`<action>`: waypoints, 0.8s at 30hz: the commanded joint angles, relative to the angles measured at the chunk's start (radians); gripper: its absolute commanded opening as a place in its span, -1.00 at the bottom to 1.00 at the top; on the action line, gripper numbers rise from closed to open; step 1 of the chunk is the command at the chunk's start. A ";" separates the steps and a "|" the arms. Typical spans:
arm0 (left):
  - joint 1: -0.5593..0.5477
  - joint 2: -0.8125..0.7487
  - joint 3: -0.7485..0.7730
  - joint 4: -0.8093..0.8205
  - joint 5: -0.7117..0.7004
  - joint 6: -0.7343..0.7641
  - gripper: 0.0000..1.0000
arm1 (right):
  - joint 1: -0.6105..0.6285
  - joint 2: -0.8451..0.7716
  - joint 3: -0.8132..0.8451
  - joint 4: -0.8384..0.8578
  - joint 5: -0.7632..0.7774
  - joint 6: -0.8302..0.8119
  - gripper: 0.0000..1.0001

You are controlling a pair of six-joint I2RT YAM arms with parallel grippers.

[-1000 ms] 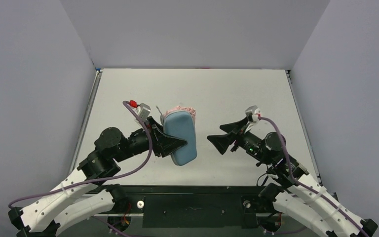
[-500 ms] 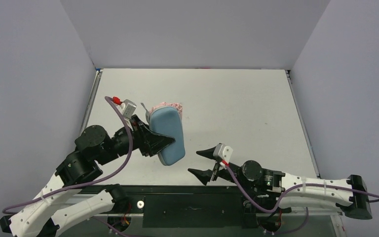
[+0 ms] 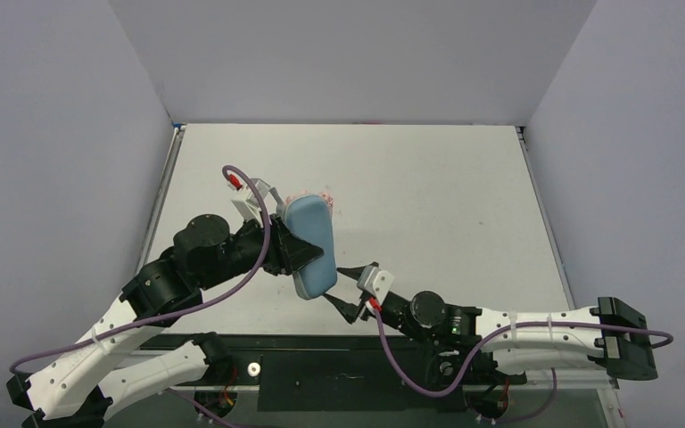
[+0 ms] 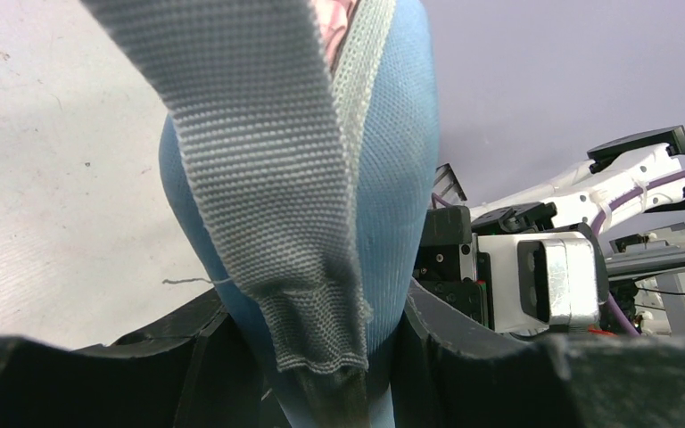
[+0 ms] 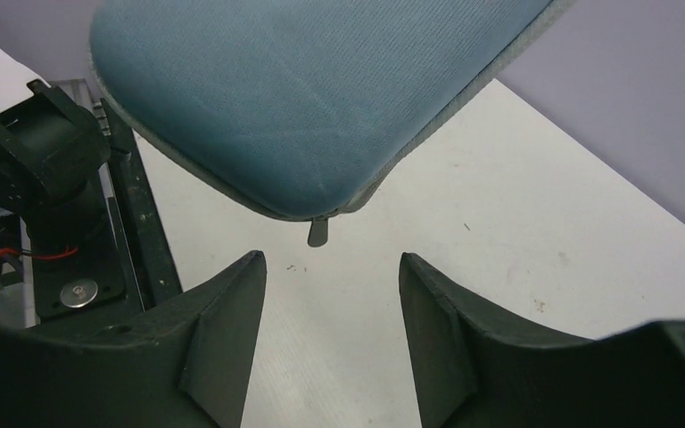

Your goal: Put away the umbrella

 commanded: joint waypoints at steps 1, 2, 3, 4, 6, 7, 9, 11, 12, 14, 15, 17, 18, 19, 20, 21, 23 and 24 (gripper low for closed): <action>0.004 -0.017 0.044 0.068 -0.010 -0.022 -1.00 | 0.007 0.009 0.052 0.112 0.024 -0.040 0.02; 0.004 -0.016 0.043 0.067 -0.007 -0.022 -1.00 | 0.007 0.012 0.054 0.113 0.029 -0.046 0.01; 0.004 -0.014 0.040 0.064 -0.004 -0.023 -1.00 | 0.008 0.015 0.055 0.113 0.030 -0.049 0.00; 0.004 -0.013 0.037 0.063 -0.001 -0.023 -1.00 | 0.007 0.018 0.058 0.113 0.030 -0.054 -0.01; 0.004 -0.007 0.037 0.056 0.000 -0.022 -1.00 | 0.006 0.027 0.065 0.111 0.028 -0.061 -0.03; 0.004 -0.003 0.037 0.050 -0.001 -0.021 -1.00 | 0.006 0.030 0.069 0.107 0.026 -0.065 -0.05; 0.004 -0.001 0.035 0.049 -0.001 -0.022 -1.00 | 0.006 0.034 0.073 0.102 0.023 -0.069 -0.11; 0.004 -0.001 0.026 0.055 0.004 -0.024 -1.00 | 0.005 0.037 0.073 0.100 0.020 -0.073 -0.18; 0.004 -0.001 0.024 0.059 0.006 -0.026 -1.00 | 0.005 0.039 0.074 0.099 0.019 -0.074 -0.25; 0.004 0.000 0.020 0.062 0.010 -0.026 -1.00 | 0.006 0.042 0.078 0.092 0.018 -0.077 -0.35; 0.004 0.000 0.019 0.062 0.011 -0.026 -1.00 | 0.006 0.043 0.078 0.091 0.018 -0.078 -0.38; 0.004 0.004 0.018 0.061 0.014 -0.026 -1.00 | 0.006 0.041 0.080 0.085 0.019 -0.081 -0.50; 0.004 0.007 0.018 0.059 0.017 -0.026 -1.00 | 0.005 0.040 0.083 0.079 0.020 -0.082 -0.54; 0.004 0.008 0.018 0.058 0.017 -0.026 -1.00 | 0.006 0.040 0.085 0.074 0.021 -0.086 -0.55; 0.004 0.010 0.017 0.055 0.019 -0.025 -1.00 | 0.006 0.039 0.090 0.061 0.023 -0.090 -0.61; 0.004 0.012 0.017 0.053 0.019 -0.025 -1.00 | 0.005 0.037 0.091 0.056 0.024 -0.092 -0.65; 0.004 0.013 0.012 0.053 0.021 -0.026 -1.00 | 0.006 0.031 0.095 0.044 0.027 -0.098 -0.74; 0.004 0.013 0.011 0.054 0.022 -0.026 -1.00 | 0.005 0.026 0.097 0.034 0.026 -0.100 -0.81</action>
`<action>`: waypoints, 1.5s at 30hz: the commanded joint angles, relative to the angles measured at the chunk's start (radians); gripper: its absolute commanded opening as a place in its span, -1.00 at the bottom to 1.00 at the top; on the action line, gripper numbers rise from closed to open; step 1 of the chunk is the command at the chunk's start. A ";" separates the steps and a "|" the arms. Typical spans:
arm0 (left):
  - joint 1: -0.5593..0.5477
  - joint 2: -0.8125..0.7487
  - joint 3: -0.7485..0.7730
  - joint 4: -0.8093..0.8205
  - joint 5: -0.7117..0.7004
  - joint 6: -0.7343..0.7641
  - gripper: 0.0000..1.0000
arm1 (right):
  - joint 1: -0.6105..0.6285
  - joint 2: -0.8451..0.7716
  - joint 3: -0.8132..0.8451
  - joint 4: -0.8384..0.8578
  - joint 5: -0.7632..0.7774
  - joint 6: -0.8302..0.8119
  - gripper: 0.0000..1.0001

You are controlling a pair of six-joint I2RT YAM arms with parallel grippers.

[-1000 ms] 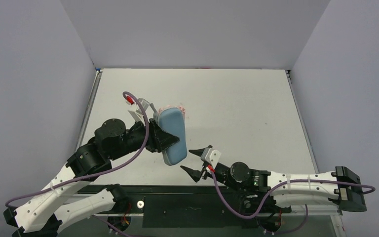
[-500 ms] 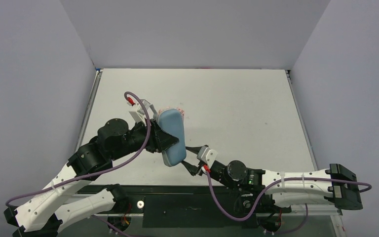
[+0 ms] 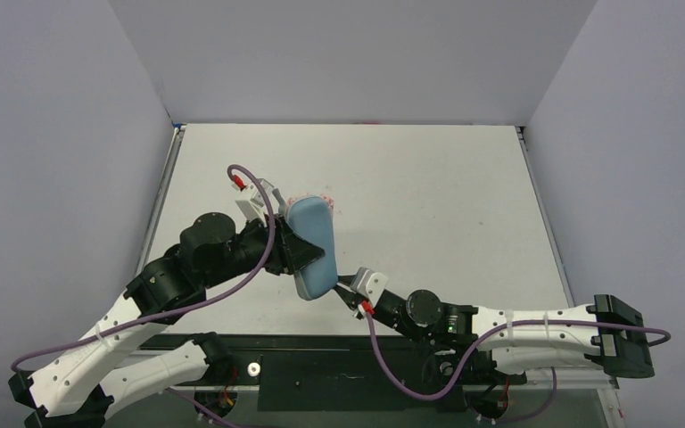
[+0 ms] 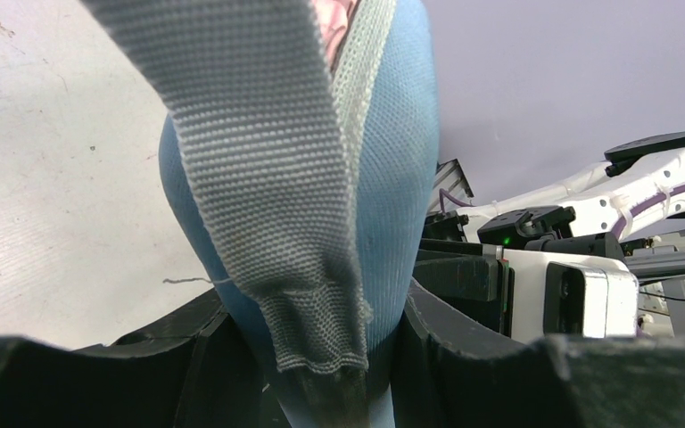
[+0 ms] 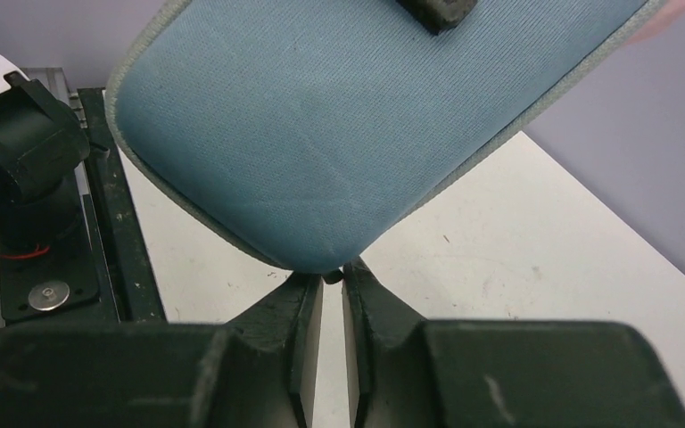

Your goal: Put away the umbrella

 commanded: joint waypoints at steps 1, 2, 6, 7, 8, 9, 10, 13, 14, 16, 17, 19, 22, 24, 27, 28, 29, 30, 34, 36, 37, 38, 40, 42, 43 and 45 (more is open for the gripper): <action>0.003 -0.004 0.008 0.074 0.026 -0.009 -1.00 | 0.006 -0.016 0.060 0.010 0.008 -0.019 -0.85; 0.003 -0.004 0.007 0.074 0.025 -0.009 -1.00 | 0.006 -0.020 0.064 -0.003 0.007 -0.020 -0.95; 0.003 -0.004 -0.002 0.070 0.017 -0.010 -1.00 | 0.007 -0.038 0.065 -0.038 -0.001 -0.023 -1.00; 0.003 -0.003 -0.004 0.070 0.018 -0.010 -1.00 | 0.007 -0.043 0.064 -0.046 -0.003 -0.023 -1.00; 0.003 -0.003 -0.005 0.069 0.017 -0.011 -1.00 | 0.007 -0.051 0.062 -0.050 -0.005 -0.020 -1.00; 0.003 0.000 -0.005 0.069 0.017 -0.011 -1.00 | 0.007 -0.053 0.061 -0.060 -0.005 -0.017 -1.00; 0.003 0.002 -0.005 0.069 0.017 -0.010 -1.00 | 0.007 -0.057 0.064 -0.065 -0.001 -0.008 -1.00; 0.003 0.012 -0.004 0.068 0.037 -0.011 -1.00 | 0.001 -0.058 0.084 -0.095 0.059 0.032 -1.00; 0.002 0.015 -0.004 0.069 0.044 -0.012 -1.00 | -0.007 -0.059 0.090 -0.108 0.068 0.040 -1.00; 0.002 0.024 -0.004 0.068 0.069 -0.011 -1.00 | -0.028 -0.061 0.110 -0.139 0.077 0.062 -1.00; 0.002 0.031 -0.004 0.065 0.090 -0.009 -1.00 | -0.040 -0.063 0.122 -0.155 0.066 0.081 -1.00; 0.002 0.041 -0.006 0.057 0.125 -0.005 -1.00 | -0.080 -0.066 0.144 -0.182 0.048 0.122 -1.00; -0.002 0.052 -0.012 0.039 0.166 0.002 -1.00 | -0.184 -0.077 0.165 -0.200 0.021 0.216 -1.00; -0.009 0.054 -0.021 0.034 0.185 0.002 -1.00 | -0.260 -0.081 0.182 -0.208 -0.025 0.310 -1.00; -0.023 0.060 -0.043 0.040 0.223 -0.002 -1.00 | -0.342 -0.070 0.223 -0.224 -0.144 0.426 -1.00; -0.028 0.063 -0.048 0.042 0.229 -0.002 -1.00 | -0.369 -0.069 0.229 -0.205 -0.171 0.445 -1.00; -0.039 0.069 -0.055 0.040 0.234 0.000 -1.00 | -0.377 -0.064 0.233 -0.198 -0.234 0.457 -1.00; -0.043 0.073 -0.058 0.031 0.234 0.003 -1.00 | -0.370 -0.063 0.247 -0.206 -0.274 0.442 -1.00; -0.059 0.079 -0.079 0.033 0.224 0.003 -1.00 | -0.218 -0.072 0.265 -0.260 -0.100 0.176 -1.00; -0.060 0.076 -0.087 0.040 0.222 0.002 -1.00 | -0.206 -0.068 0.269 -0.261 -0.097 0.131 -1.00; -0.060 0.076 -0.089 0.042 0.222 0.002 -1.00 | -0.209 -0.067 0.269 -0.260 -0.102 0.134 -1.00; -0.060 0.074 -0.090 0.045 0.222 0.003 -1.00 | -0.212 -0.066 0.272 -0.259 -0.113 0.149 -1.00; -0.061 0.070 -0.093 0.050 0.222 0.007 -1.00 | -0.227 -0.063 0.273 -0.252 -0.137 0.184 -1.00; -0.061 0.064 -0.101 0.054 0.221 0.011 -1.00 | -0.231 -0.063 0.270 -0.242 -0.141 0.197 -1.00; -0.061 0.062 -0.107 0.060 0.221 0.014 -1.00 | -0.229 -0.064 0.266 -0.237 -0.140 0.199 -1.00; -0.061 0.051 -0.122 0.072 0.221 0.023 -1.00 | -0.219 -0.069 0.258 -0.227 -0.123 0.194 -1.00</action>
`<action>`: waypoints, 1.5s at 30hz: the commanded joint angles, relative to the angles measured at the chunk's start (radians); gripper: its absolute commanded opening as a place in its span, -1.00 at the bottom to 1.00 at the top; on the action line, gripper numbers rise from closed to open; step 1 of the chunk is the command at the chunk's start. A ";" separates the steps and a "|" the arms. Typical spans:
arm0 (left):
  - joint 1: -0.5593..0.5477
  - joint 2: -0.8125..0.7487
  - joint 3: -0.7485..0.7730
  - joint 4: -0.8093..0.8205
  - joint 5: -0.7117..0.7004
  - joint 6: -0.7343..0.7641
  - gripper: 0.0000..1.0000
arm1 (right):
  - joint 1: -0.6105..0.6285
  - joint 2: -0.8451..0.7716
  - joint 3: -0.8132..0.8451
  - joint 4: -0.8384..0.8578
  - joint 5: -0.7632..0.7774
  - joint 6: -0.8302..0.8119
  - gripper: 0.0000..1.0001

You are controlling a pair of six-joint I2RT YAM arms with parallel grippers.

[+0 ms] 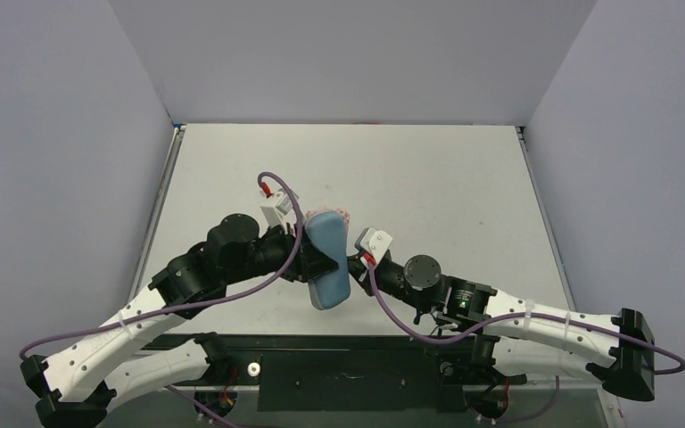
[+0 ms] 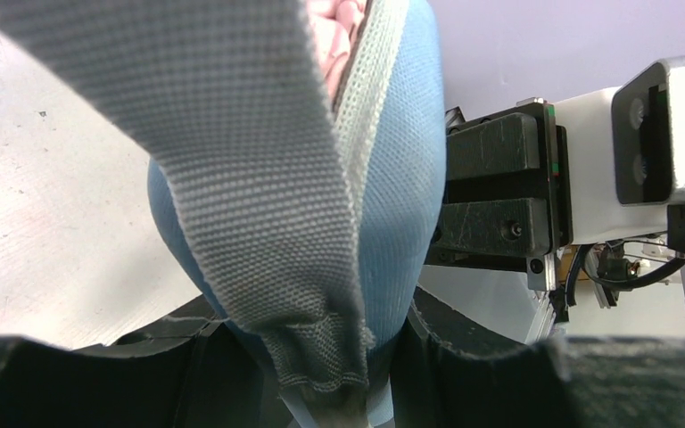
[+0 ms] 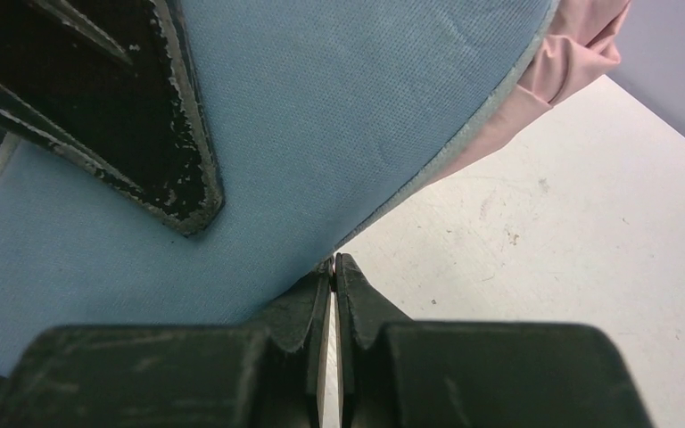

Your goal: Put away the umbrella

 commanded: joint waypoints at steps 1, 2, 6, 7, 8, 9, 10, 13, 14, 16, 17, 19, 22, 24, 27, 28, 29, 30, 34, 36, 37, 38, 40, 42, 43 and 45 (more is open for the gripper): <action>-0.033 -0.022 -0.047 0.008 0.125 0.021 -1.00 | 0.003 -0.029 0.065 0.217 0.052 -0.007 -1.00; -0.034 -0.029 -0.057 0.022 0.125 0.031 -1.00 | 0.007 -0.032 0.055 0.225 0.065 -0.009 -1.00; -0.035 -0.082 -0.118 0.108 0.108 0.043 -0.66 | 0.016 -0.061 0.022 0.256 0.062 -0.009 -1.00; -0.034 -0.105 -0.149 0.132 0.101 0.043 -0.52 | 0.019 -0.066 0.018 0.259 0.059 -0.007 -1.00; -0.034 -0.129 -0.166 0.190 0.097 0.035 -0.22 | 0.020 -0.065 0.010 0.264 0.053 -0.005 -1.00; -0.033 -0.140 -0.201 0.216 0.091 0.029 -0.05 | 0.023 -0.062 0.006 0.267 0.049 -0.003 -1.00; -0.032 -0.157 -0.216 0.264 0.072 0.021 0.19 | 0.025 -0.054 -0.001 0.274 0.042 0.004 -1.00; -0.031 -0.175 -0.286 0.366 0.057 -0.002 0.49 | 0.043 -0.037 -0.011 0.284 0.042 0.019 -1.00; -0.031 -0.176 -0.300 0.423 0.054 -0.018 0.52 | 0.047 -0.029 -0.015 0.292 0.047 0.031 -1.00; -0.032 -0.173 -0.340 0.486 0.056 -0.045 0.57 | 0.059 -0.021 -0.019 0.299 0.055 0.039 -1.00; -0.031 -0.171 -0.362 0.540 0.055 -0.058 0.57 | 0.065 -0.019 -0.019 0.299 0.059 0.042 -1.00; -0.032 -0.169 -0.394 0.597 0.051 -0.077 0.56 | 0.069 -0.013 -0.020 0.300 0.060 0.045 -1.00; -0.033 -0.185 -0.429 0.632 0.040 -0.086 0.51 | 0.073 -0.001 -0.024 0.299 0.058 0.048 -1.00; -0.033 -0.199 -0.439 0.639 0.034 -0.087 0.38 | 0.078 0.007 -0.028 0.300 0.060 0.057 -1.00; -0.033 -0.204 -0.446 0.647 0.042 -0.087 0.02 | 0.082 0.016 -0.032 0.309 0.070 0.072 -1.00; -0.033 -0.201 -0.446 0.646 0.045 -0.087 -0.03 | 0.084 0.021 -0.031 0.309 0.075 0.072 -1.00; -0.033 -0.197 -0.446 0.643 0.053 -0.086 -0.17 | 0.084 0.023 -0.024 0.304 0.086 0.072 -1.00; -0.033 -0.187 -0.443 0.640 0.059 -0.085 -0.26 | 0.085 0.028 -0.020 0.300 0.094 0.071 -1.00; -0.033 -0.166 -0.443 0.623 0.091 -0.084 -0.61 | 0.086 0.042 0.022 0.268 0.144 0.060 -1.00; -0.033 -0.161 -0.445 0.610 0.097 -0.084 -0.63 | 0.086 0.047 0.049 0.242 0.180 0.058 -1.00; -0.033 -0.160 -0.446 0.605 0.103 -0.085 -0.64 | 0.085 0.048 0.063 0.234 0.195 0.051 -1.00; -0.033 -0.159 -0.449 0.603 0.107 -0.086 -0.70 | 0.086 0.048 0.068 0.233 0.204 0.048 -1.00; -0.033 -0.151 -0.458 0.613 0.123 -0.097 -0.75 | 0.083 0.050 0.100 0.230 0.229 0.032 -1.00; -0.037 -0.137 -0.474 0.644 0.143 -0.115 -0.77 | 0.080 0.054 0.138 0.213 0.254 0.018 -1.00; -0.044 -0.124 -0.485 0.654 0.157 -0.120 -0.78 | 0.070 0.056 0.153 0.209 0.260 -0.008 -1.00; -0.062 -0.103 -0.493 0.668 0.163 -0.125 -0.79 | 0.042 0.054 0.191 0.203 0.253 -0.014 -1.00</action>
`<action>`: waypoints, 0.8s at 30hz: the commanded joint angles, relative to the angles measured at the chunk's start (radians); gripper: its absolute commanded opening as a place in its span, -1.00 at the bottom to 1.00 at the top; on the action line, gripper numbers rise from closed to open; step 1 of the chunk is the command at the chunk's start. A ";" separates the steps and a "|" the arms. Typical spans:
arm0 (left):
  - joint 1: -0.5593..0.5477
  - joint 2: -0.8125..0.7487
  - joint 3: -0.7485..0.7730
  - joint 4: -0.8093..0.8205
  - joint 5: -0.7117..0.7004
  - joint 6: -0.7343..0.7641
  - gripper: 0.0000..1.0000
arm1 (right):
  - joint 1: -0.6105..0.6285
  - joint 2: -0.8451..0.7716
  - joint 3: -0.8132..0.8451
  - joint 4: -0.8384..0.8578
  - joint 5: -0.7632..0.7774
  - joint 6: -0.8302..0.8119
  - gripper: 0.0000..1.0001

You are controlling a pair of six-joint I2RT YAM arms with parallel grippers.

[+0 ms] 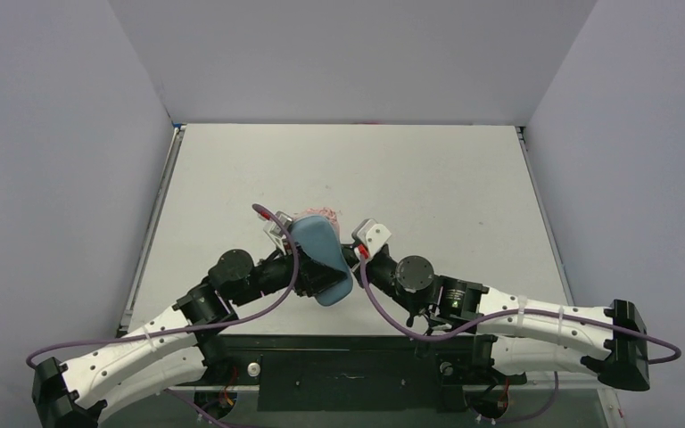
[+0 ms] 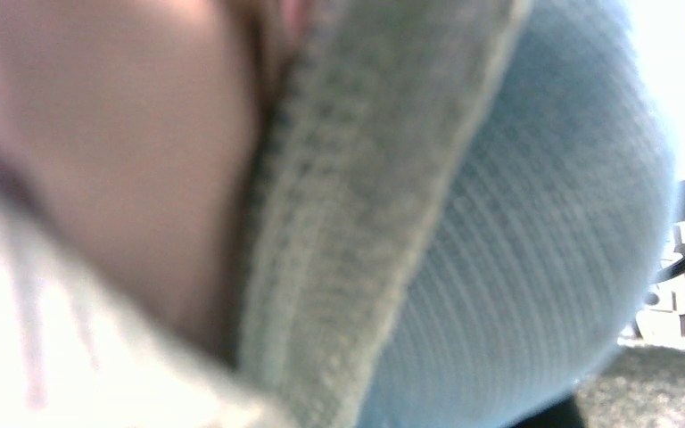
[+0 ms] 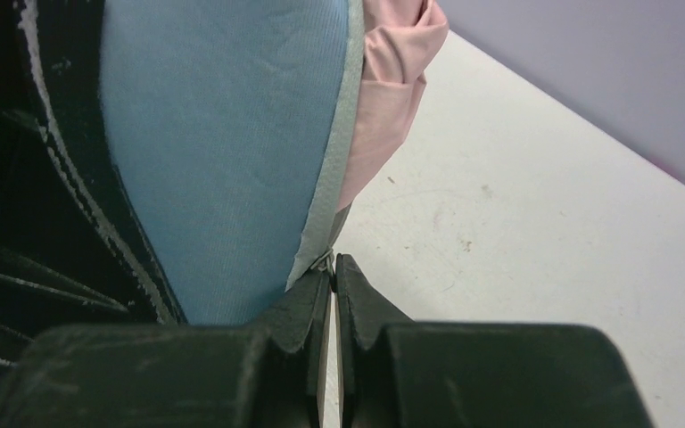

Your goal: Put away the umbrella

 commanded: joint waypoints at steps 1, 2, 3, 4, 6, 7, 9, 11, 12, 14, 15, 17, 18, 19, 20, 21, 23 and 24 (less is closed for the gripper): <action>-0.049 0.050 -0.025 0.053 0.119 -0.017 -0.79 | -0.044 -0.009 0.167 0.142 0.006 -0.016 -1.00; -0.063 0.063 -0.025 0.055 0.115 -0.016 -0.79 | -0.075 -0.011 0.176 0.144 -0.009 0.001 -1.00; -0.070 0.069 -0.024 0.059 0.104 -0.014 -0.79 | -0.089 -0.012 0.190 0.149 -0.044 0.026 -1.00; -0.080 0.078 -0.021 0.060 0.099 -0.012 -0.80 | -0.110 -0.014 0.194 0.152 -0.056 0.034 -1.00; -0.089 0.090 -0.013 0.062 0.089 -0.006 -0.80 | -0.122 -0.018 0.195 0.154 -0.081 0.040 -1.00; -0.090 0.092 -0.009 0.061 0.081 -0.002 -0.80 | -0.122 -0.020 0.184 0.152 -0.095 0.039 -1.00; -0.090 0.090 0.002 0.058 0.072 0.009 -0.80 | -0.122 -0.040 0.153 0.140 -0.114 0.044 -1.00; -0.090 0.085 0.012 0.053 0.062 0.023 -0.80 | -0.123 -0.058 0.125 0.106 -0.121 0.067 -1.00; -0.089 0.084 0.019 0.052 0.059 0.030 -0.80 | -0.123 -0.065 0.106 0.090 -0.120 0.073 -1.00; -0.087 0.080 0.032 0.049 0.060 0.053 -0.79 | -0.128 -0.089 0.075 0.034 -0.112 0.096 -0.73; -0.085 0.076 0.044 0.043 0.063 0.071 -0.79 | -0.134 -0.109 0.066 0.001 -0.109 0.115 -0.43; -0.082 0.068 0.061 0.034 0.072 0.101 -0.79 | -0.155 -0.135 0.049 -0.055 -0.116 0.156 -0.10; -0.078 0.068 0.067 0.028 0.077 0.117 -0.78 | -0.164 -0.142 0.048 -0.074 -0.142 0.171 -0.04; -0.072 0.065 0.079 0.024 0.091 0.126 -0.78 | -0.184 -0.159 0.048 -0.107 -0.161 0.199 0.04; -0.067 0.065 0.085 0.018 0.100 0.141 -0.76 | -0.192 -0.169 0.046 -0.128 -0.198 0.211 0.12; -0.060 0.065 0.098 0.013 0.118 0.149 -0.74 | -0.212 -0.189 0.046 -0.137 -0.218 0.236 0.14; -0.052 0.065 0.118 0.000 0.140 0.167 -0.72 | -0.244 -0.220 0.044 -0.152 -0.275 0.272 0.17; -0.051 0.065 0.123 -0.004 0.160 0.176 -0.71 | -0.257 -0.230 0.044 -0.158 -0.323 0.282 0.18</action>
